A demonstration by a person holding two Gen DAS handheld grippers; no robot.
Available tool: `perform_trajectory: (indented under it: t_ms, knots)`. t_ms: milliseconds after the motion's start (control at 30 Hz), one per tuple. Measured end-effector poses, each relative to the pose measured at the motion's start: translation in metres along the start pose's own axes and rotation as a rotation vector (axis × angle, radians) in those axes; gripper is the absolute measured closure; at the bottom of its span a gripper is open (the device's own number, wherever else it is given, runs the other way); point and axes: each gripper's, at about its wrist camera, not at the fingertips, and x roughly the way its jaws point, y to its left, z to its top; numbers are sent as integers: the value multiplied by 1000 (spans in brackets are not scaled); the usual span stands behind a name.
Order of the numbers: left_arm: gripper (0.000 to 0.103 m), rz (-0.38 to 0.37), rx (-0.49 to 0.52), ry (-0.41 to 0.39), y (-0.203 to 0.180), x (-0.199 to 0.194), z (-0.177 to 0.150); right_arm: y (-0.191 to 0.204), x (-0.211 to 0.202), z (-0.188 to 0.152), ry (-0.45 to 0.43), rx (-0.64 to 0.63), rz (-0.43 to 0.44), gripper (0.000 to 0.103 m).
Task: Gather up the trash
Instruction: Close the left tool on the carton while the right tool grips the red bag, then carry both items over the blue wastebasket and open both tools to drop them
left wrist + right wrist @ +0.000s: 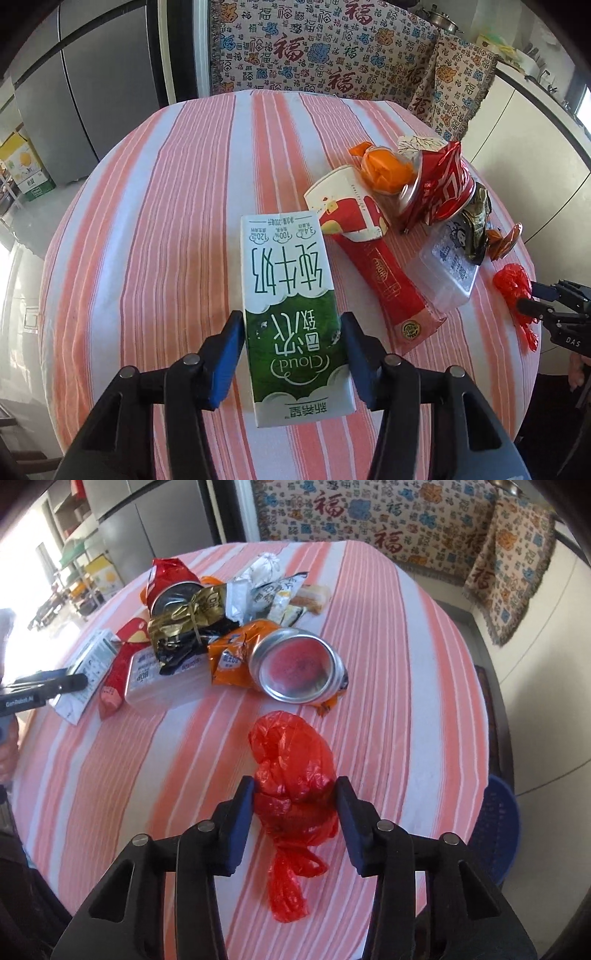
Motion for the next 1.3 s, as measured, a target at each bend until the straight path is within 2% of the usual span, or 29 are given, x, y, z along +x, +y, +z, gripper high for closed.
perform_trajectory:
  t_ms: [233,333,467,667,867,1000,1167,1300]
  knots:
    - [51,-38,-42,-80,2,-37,-21,-7,-27,-16,-64,63,83,60]
    - [51,-77,-16,-115,-18,-60,-24,-23,-43,-22,-109,110,113,60]
    - [51,-147,66,-149,-71,-83,-18,-63,-75,-28,-192,199,117,60]
    - [51,-316,214,-160,-191,-89,4,-152,-108,-45,-259,331,-14,60]
    - [51,-427,335,-104,-322,-43,23,-236,-108,-70,-249,456,-116,60]
    - [51,-445,393,-57,-395,-1,27,-280,-101,-83,-241,509,-166,60]
    - [51,-452,447,7,-463,54,26,-330,-80,-103,-232,579,-188,60]
    - [51,-447,454,48,-498,92,22,-359,-66,-120,-238,642,-169,60]
